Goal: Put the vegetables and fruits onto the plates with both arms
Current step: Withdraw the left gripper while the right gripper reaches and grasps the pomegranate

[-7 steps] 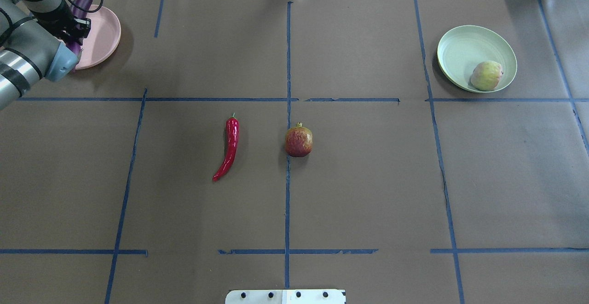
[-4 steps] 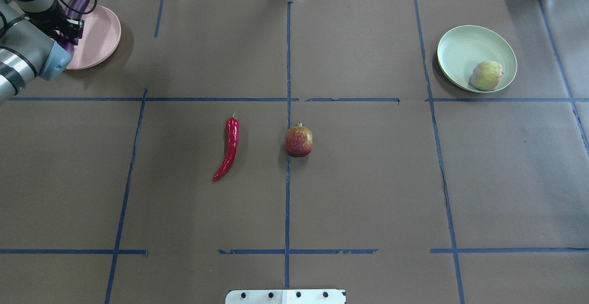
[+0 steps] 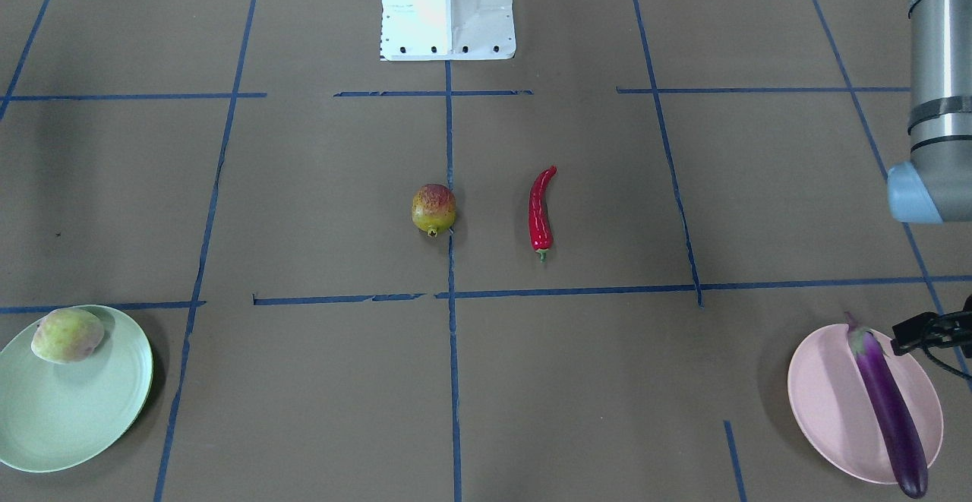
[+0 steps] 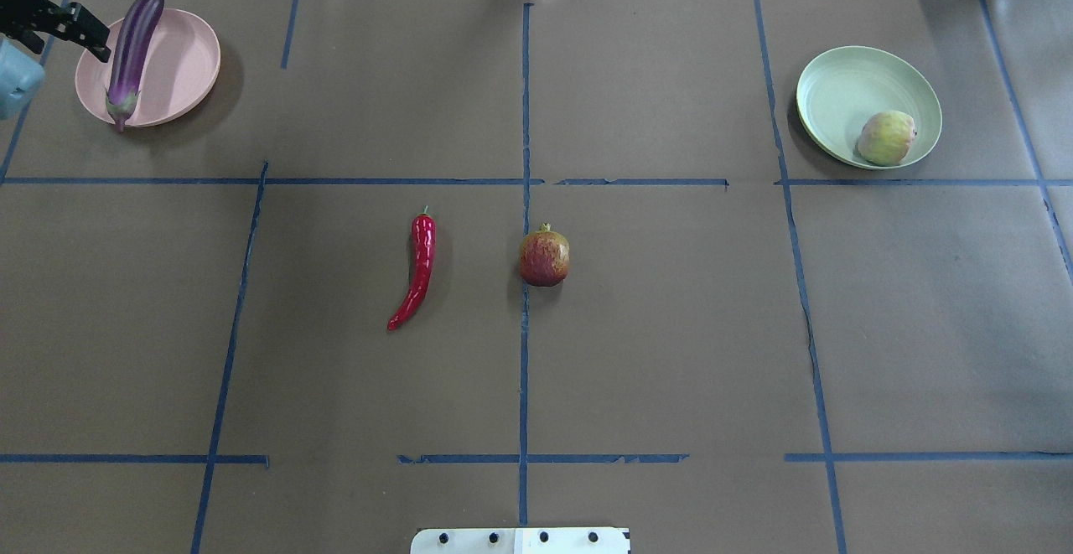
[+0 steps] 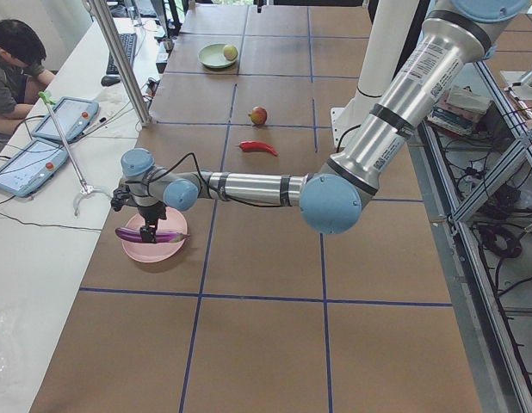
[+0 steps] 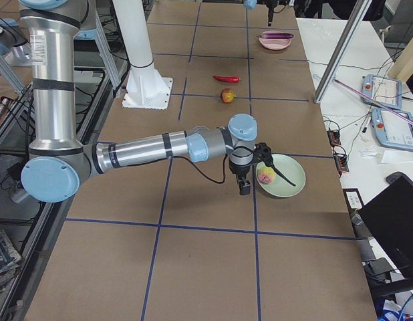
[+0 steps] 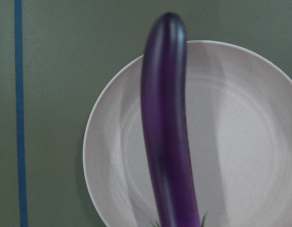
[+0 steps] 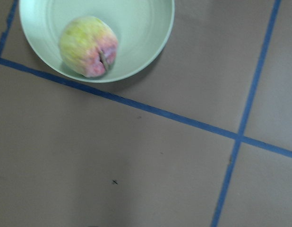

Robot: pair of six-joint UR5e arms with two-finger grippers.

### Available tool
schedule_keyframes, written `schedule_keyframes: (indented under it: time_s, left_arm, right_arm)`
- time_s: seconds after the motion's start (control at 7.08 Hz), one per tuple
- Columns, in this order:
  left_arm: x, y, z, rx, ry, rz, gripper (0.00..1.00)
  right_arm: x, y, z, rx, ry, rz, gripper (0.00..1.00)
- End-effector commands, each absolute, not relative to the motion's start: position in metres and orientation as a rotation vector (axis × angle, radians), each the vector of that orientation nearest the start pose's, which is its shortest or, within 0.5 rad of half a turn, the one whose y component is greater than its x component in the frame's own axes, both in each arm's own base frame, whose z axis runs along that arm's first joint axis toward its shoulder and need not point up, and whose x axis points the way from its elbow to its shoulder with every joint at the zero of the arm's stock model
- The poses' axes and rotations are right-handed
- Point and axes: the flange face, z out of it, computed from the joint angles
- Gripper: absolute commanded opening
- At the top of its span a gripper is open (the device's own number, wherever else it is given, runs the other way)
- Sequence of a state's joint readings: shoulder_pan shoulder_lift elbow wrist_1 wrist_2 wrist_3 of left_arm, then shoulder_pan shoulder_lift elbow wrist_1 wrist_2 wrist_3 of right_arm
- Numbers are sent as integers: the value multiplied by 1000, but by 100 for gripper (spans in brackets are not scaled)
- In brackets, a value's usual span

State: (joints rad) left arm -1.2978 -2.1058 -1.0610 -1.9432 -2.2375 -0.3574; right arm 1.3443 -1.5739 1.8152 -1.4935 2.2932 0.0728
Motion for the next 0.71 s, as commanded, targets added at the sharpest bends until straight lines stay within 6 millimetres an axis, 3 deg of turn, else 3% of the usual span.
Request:
schedule_keyframes:
  time_s: [0.0, 0.14, 0.28, 0.57]
  left_arm:
    - [105, -691, 535, 179, 773, 57, 100]
    - [101, -680, 516, 175, 770, 94, 100]
    - [94, -655, 512, 135, 745, 168, 100]
    - [70, -608, 470, 88, 721, 218, 100]
  right_arm:
    - [-123, -523, 464, 207, -808, -279, 100]
    - [-167, -528, 433, 176, -839, -243, 100]
    - [-204, -529, 403, 154, -869, -219, 100]
    - [-285, -516, 344, 88, -925, -165, 100]
